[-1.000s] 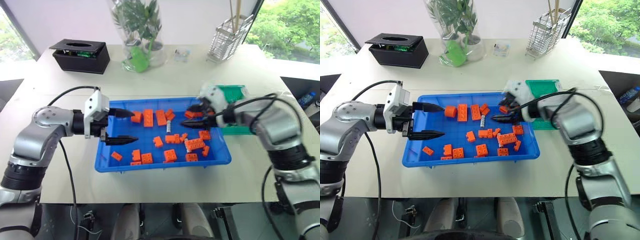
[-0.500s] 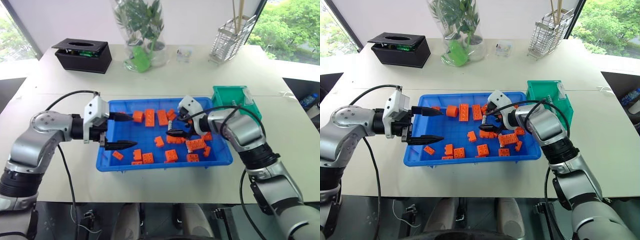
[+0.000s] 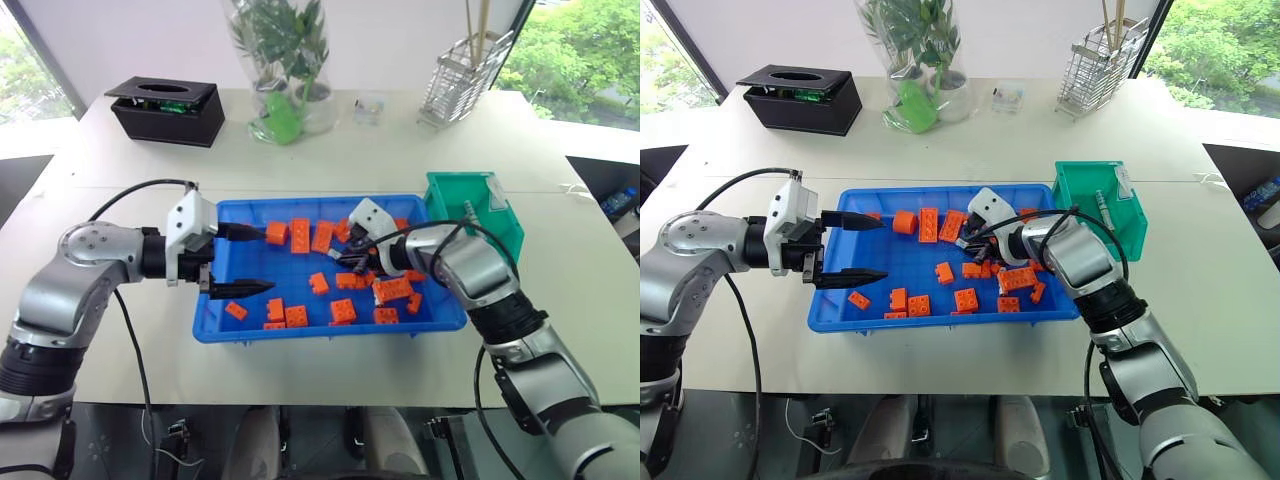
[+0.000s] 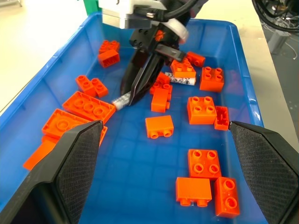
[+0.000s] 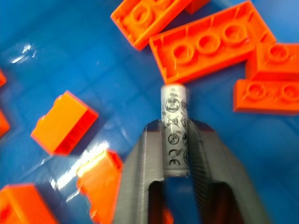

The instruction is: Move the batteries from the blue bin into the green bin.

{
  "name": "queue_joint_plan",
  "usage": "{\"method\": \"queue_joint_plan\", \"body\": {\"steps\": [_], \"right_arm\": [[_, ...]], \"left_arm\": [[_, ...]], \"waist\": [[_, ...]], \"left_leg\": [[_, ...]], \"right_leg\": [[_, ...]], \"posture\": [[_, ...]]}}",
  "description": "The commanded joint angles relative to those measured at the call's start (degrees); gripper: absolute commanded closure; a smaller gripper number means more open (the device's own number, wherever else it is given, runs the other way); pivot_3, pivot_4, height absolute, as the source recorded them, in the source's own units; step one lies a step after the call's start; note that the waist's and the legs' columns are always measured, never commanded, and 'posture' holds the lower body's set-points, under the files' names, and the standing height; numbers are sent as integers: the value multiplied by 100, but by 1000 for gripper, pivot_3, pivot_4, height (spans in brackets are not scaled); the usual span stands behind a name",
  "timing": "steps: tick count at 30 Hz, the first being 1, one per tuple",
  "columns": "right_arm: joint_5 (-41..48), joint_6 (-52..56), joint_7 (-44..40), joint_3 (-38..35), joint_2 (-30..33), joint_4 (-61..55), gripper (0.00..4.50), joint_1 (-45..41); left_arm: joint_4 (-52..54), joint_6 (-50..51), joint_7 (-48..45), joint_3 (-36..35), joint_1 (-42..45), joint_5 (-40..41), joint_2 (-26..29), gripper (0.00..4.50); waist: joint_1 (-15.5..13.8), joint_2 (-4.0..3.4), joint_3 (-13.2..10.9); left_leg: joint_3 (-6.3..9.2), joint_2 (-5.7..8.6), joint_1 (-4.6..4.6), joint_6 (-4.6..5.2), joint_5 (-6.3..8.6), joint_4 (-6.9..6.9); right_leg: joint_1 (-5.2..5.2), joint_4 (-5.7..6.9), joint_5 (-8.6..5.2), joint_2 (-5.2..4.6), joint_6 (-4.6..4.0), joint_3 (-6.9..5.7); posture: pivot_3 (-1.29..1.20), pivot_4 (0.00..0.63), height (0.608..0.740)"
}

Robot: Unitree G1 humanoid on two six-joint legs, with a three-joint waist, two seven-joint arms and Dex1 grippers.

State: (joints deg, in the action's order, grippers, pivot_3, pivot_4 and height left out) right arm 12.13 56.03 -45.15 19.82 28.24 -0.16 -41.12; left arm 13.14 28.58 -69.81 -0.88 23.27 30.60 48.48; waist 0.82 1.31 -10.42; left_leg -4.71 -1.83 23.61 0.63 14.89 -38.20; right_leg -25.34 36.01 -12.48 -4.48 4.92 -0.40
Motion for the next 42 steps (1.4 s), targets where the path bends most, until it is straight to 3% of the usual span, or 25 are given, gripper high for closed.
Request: {"method": "queue_joint_plan", "body": {"steps": [1,9,13,16,20,22,23,29,33,37,42], "right_arm": [[234,252,-138,-347,239,-561,4431,-73],[703,691,-269,-1915,1484,-427,4431,-665],[566,411,-312,-2220,2255,31,4431,-496],[551,293,-249,-2346,2484,218,4431,-211],[363,28,46,-2311,2443,317,2527,-77],[495,-62,-88,-2351,2426,262,1458,-130],[562,-189,-231,-2350,2453,208,1126,-151],[657,-1618,-2020,-1774,3039,-283,1126,106],[577,-2385,-2947,-1243,3069,-420,1126,253],[279,-3191,-3560,-701,3003,-439,1126,355],[-292,-3890,-3715,-159,2640,-38,1126,179]], "left_arm": [[56,-31,-27,-33,121,37,3,0],[-38,-75,-65,74,195,3,-107,0],[-152,-144,-101,145,257,-40,-171,0],[-254,-178,-140,207,362,-62,-228,0],[-375,-213,-192,269,495,-114,-295,0],[-400,-215,-220,282,536,-127,-316,0],[-400,-218,-236,286,543,-131,-316,0],[-433,-232,-315,304,583,-155,-313,0],[-409,-205,-304,326,622,-154,-329,0],[-295,-165,-282,304,564,-121,-302,0],[-163,-97,-219,194,438,-73,-226,0]], "waist": [[1,0,0],[-16,-1,-1],[-13,1,-1],[-4,1,-1],[36,-1,-2],[31,-1,-2],[27,-1,-2],[-4,-4,-4],[-2,-1,-4],[-3,-1,-5],[9,-1,-5]], "left_leg": [[0,0,0,0,0,0],[-1,0,0,0,0,0],[-6,1,1,0,0,3],[-10,1,1,1,0,3],[-11,0,-3,1,0,4],[-12,0,-3,1,0,3],[-11,0,-3,0,0,4],[-6,0,-1,1,1,5],[-4,0,-2,1,1,1],[-4,0,-2,1,0,-1],[-5,0,-3,0,0,-1]], "right_leg": [[0,0,0,0,0,0],[0,-4,-4,-2,-7,0],[1,-10,-5,-3,-8,-2],[2,-12,-5,-2,-8,-1],[-2,-9,-4,0,-7,3],[-3,-8,-4,0,-6,4],[-3,-8,-4,0,-6,4],[-2,-10,-2,1,3,3],[4,-12,-5,1,-3,3],[3,-11,-5,0,-4,3],[2,-8,-5,0,-3,3]], "posture": [[0,150,736],[0,150,736],[0,150,736],[0,150,736],[0,150,736],[0,150,736],[0,150,736],[0,150,736],[0,150,736],[0,150,736],[0,150,736]]}}
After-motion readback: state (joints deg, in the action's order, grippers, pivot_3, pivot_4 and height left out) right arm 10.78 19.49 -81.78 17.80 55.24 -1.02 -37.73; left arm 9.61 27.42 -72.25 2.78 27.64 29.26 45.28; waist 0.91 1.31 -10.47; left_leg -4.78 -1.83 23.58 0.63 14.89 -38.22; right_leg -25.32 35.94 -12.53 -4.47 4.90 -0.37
